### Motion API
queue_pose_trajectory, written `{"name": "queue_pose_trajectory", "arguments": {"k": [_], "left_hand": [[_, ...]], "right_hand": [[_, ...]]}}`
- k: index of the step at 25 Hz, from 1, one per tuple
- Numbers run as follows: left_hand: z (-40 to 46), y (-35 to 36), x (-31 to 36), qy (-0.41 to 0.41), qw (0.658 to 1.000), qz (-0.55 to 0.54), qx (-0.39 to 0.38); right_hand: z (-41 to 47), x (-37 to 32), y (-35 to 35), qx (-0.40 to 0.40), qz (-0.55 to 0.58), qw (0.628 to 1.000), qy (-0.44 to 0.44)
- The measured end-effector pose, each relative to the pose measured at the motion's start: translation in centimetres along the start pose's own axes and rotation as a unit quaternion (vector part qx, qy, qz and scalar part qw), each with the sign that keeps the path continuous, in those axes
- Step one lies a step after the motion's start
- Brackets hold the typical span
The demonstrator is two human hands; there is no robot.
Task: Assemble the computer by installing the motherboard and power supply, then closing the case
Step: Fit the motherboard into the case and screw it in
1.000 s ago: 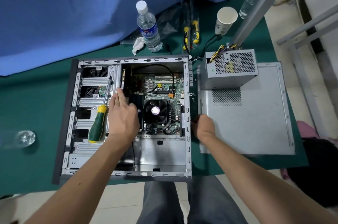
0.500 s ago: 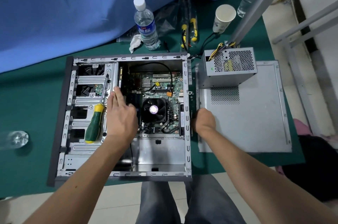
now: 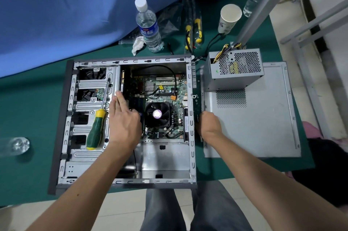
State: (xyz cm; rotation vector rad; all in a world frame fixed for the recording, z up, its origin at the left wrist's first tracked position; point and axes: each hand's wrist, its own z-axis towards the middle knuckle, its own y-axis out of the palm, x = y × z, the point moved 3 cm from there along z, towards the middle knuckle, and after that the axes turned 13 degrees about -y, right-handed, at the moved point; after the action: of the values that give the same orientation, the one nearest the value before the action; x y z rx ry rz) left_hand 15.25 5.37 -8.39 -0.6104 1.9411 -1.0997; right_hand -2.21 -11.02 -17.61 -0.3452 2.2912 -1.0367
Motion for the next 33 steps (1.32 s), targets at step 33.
{"name": "queue_pose_trajectory", "arguments": {"k": [33], "left_hand": [[1.3,-1.0,-4.4,-0.027,0.943,-0.33,0.035]], "right_hand": [[2.6,0.3,0.7,0.048,0.065,0.988,-0.133]]}}
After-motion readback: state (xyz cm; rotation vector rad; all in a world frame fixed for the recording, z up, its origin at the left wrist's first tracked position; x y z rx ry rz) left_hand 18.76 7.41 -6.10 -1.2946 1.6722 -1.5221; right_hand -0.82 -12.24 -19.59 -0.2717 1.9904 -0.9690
